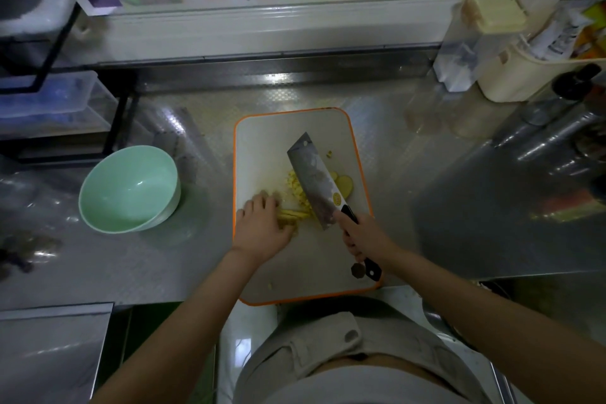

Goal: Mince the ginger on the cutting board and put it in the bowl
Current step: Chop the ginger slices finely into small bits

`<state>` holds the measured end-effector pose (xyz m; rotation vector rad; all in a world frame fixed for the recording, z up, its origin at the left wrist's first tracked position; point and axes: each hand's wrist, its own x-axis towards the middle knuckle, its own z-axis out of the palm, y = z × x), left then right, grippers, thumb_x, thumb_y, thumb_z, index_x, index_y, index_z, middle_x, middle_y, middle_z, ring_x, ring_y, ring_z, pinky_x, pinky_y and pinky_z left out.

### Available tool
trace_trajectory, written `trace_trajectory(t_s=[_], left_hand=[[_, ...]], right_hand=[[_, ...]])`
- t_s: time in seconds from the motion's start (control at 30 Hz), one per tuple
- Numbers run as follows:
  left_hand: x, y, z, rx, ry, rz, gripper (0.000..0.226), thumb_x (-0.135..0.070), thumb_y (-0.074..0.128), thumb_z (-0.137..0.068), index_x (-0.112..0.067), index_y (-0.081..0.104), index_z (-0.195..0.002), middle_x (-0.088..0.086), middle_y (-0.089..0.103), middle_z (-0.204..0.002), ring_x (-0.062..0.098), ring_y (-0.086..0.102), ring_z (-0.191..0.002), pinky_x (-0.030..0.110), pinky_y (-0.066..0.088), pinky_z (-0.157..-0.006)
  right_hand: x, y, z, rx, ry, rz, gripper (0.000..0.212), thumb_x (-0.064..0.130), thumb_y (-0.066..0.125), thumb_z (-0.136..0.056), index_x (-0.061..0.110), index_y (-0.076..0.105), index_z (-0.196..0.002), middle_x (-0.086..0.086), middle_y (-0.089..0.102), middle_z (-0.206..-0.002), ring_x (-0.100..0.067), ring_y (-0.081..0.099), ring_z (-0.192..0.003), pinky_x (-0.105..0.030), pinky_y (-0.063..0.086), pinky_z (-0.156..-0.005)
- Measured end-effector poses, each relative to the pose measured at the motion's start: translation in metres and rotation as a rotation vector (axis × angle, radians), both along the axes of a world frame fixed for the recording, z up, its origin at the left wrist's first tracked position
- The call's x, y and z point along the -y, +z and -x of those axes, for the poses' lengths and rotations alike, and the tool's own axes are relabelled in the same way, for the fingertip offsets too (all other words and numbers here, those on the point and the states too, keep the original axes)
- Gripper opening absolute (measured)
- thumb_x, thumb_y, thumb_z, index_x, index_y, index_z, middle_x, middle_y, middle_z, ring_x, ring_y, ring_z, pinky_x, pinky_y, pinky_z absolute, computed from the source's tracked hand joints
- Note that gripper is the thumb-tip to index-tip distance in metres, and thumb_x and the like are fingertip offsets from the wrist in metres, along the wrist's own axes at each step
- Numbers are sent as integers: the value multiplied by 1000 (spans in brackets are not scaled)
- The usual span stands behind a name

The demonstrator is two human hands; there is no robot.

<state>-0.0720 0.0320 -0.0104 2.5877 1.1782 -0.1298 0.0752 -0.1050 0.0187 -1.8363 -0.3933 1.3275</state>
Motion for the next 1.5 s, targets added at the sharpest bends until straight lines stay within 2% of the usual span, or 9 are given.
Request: trace_trajectory(t_s=[0.17, 0.4, 0.53, 0.73, 0.93, 1.17, 1.27, 1.4, 1.5], left_hand=[[-12, -3, -8, 17, 196, 46, 39, -32, 44, -95, -4, 46, -122, 19, 44, -125, 35, 39, -116, 40, 30, -96], [-9, -6, -10, 57, 6, 5, 23, -26, 45, -94, -15, 52, -113, 11, 44, -122, 29, 38, -115, 36, 28, -89], [-6, -1, -17, 28, -159, -9, 31, -29, 50, -90, -21, 51, -119, 6, 45, -117, 26, 38, -114, 33, 25, -87], [-3, -2, -29, -39, -219, -14, 22, -28, 49, -91, -16, 51, -110, 7, 47, -118, 27, 37, -113, 34, 24, -84], [-11, 2, -23, 78, -185, -7, 11, -19, 48, -92, -15, 55, -99, 7, 58, -103, 29, 43, -104, 33, 24, -80], [-21, 6, 6, 118, -116, 107, 10, -21, 56, -89, -18, 64, -94, 3, 62, -102, 26, 47, -105, 33, 31, -86], [-16, 9, 19, 114, -115, 43, 14, -31, 60, -86, -18, 61, -90, 3, 58, -104, 26, 47, -104, 32, 29, -83], [-3, 13, 26, -61, -232, -37, 33, -52, 66, -74, -22, 63, -87, 1, 57, -105, 25, 45, -109, 32, 28, -86], [2, 9, 31, -145, -272, -59, 35, -50, 66, -75, -22, 66, -96, 3, 58, -109, 26, 44, -114, 33, 29, -90]], right_hand=[[-3, -1, 0, 2, 0, 13, 36, 33, 48, -97, 18, 39, -66, 5, 35, -46, -6, 30, -33, -18, 25, -36], [-2, -2, -1, -4, -10, 18, 35, 33, 49, -96, 19, 40, -66, 3, 34, -49, -6, 29, -33, -17, 25, -36], [-1, -2, -1, -4, -15, 20, 32, 33, 49, -96, 18, 44, -68, 2, 34, -50, -7, 29, -34, -17, 24, -36], [1, 1, -3, -15, 1, 5, 34, 32, 47, -97, 18, 40, -67, 2, 32, -50, -6, 27, -33, -17, 23, -36], [3, -1, -4, -10, 27, -2, 35, 33, 46, -97, 18, 36, -67, 3, 32, -50, -6, 27, -34, -17, 23, -35], [1, -5, 1, 23, 23, -10, 34, 32, 48, -96, 18, 40, -66, 5, 35, -46, -6, 30, -32, -16, 26, -35], [-1, -5, 3, 28, 41, -15, 35, 32, 48, -96, 18, 40, -65, 4, 37, -47, -6, 31, -33, -17, 26, -35], [-2, -3, 4, 35, 69, -17, 36, 33, 49, -96, 17, 41, -64, 3, 38, -48, -7, 32, -35, -18, 27, -37], [-3, 0, 4, 21, 79, -26, 36, 32, 48, -97, 18, 41, -64, 2, 37, -49, -7, 32, -34, -17, 27, -36]])
